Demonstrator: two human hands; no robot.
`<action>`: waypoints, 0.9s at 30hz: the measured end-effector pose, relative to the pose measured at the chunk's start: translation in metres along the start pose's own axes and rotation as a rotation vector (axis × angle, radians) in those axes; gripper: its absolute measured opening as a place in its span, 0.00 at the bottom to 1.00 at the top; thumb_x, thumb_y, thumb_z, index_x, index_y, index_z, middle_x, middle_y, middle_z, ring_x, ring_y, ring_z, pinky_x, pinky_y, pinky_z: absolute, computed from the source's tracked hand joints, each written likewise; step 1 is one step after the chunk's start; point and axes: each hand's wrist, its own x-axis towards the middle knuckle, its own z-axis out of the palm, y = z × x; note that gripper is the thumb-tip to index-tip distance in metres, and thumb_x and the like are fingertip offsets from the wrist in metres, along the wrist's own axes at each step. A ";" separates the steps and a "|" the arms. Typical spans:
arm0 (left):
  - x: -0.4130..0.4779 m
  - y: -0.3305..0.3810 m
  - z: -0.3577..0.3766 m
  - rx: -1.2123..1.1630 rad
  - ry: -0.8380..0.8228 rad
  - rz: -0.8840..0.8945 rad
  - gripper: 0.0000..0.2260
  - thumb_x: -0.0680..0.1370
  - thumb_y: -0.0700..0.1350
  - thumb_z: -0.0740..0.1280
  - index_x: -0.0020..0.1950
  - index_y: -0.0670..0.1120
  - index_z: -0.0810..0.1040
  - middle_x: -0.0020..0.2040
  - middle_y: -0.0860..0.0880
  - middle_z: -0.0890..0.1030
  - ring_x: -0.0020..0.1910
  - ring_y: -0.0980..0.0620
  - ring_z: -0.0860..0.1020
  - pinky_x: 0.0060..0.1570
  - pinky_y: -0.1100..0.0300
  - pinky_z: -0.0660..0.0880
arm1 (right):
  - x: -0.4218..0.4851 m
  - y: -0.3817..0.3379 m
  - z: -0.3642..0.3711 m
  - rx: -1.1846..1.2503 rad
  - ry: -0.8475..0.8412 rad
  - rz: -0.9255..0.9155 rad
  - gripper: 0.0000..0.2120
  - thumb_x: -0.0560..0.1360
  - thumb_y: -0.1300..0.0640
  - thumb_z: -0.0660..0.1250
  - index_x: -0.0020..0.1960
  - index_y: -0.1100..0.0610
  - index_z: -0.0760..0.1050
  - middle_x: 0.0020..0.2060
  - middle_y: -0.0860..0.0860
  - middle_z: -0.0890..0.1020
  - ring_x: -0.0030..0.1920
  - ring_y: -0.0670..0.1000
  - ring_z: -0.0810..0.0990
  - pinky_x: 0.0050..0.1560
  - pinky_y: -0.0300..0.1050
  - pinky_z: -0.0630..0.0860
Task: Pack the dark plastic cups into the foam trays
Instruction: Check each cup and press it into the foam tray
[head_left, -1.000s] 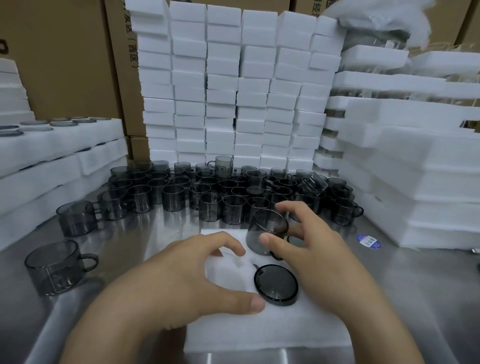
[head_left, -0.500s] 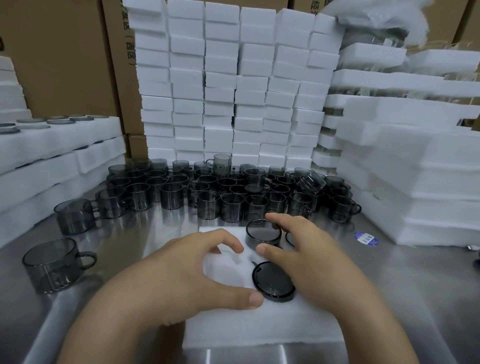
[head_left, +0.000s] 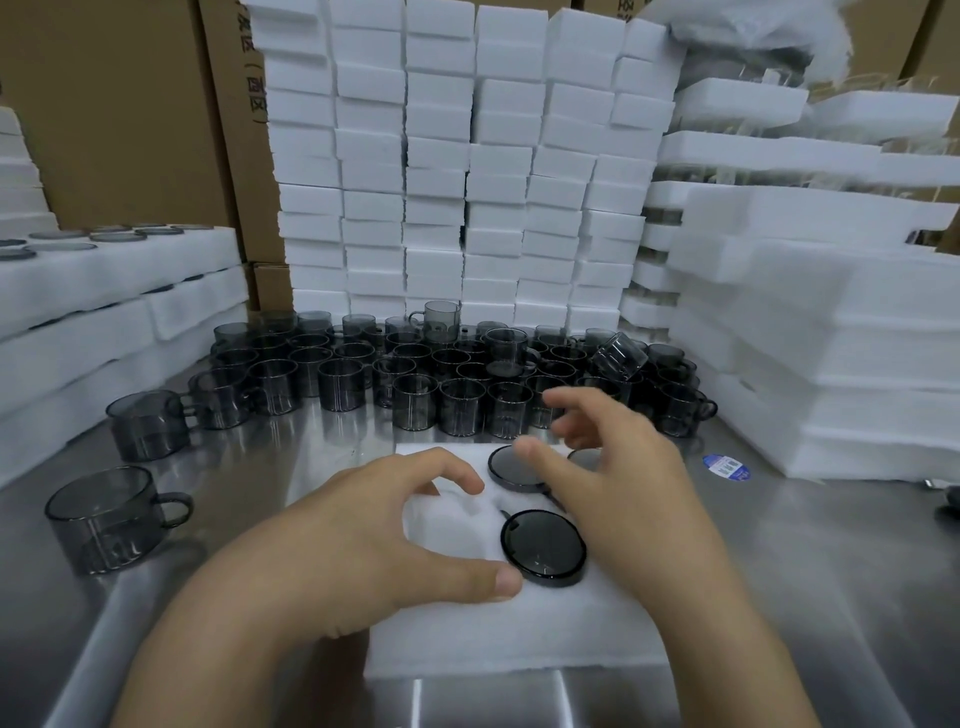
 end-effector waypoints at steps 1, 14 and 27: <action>0.000 0.000 0.000 0.001 0.003 0.002 0.45 0.46 0.83 0.73 0.63 0.78 0.72 0.61 0.70 0.73 0.58 0.67 0.77 0.59 0.61 0.76 | 0.000 -0.001 -0.001 -0.001 0.022 -0.005 0.19 0.78 0.43 0.73 0.68 0.38 0.77 0.56 0.37 0.79 0.57 0.37 0.76 0.52 0.32 0.70; -0.033 -0.019 -0.022 -0.012 0.307 0.047 0.36 0.57 0.84 0.64 0.65 0.80 0.72 0.64 0.75 0.74 0.64 0.70 0.74 0.66 0.51 0.76 | -0.005 0.002 -0.001 -0.154 -0.101 0.063 0.16 0.80 0.44 0.71 0.67 0.40 0.80 0.63 0.40 0.80 0.67 0.47 0.76 0.66 0.51 0.74; -0.036 -0.119 -0.057 0.111 0.642 -0.353 0.19 0.78 0.43 0.79 0.67 0.53 0.81 0.72 0.37 0.74 0.69 0.37 0.74 0.71 0.46 0.71 | -0.003 0.001 -0.001 -0.175 -0.153 0.047 0.12 0.81 0.44 0.70 0.64 0.38 0.80 0.59 0.40 0.80 0.64 0.49 0.78 0.66 0.54 0.74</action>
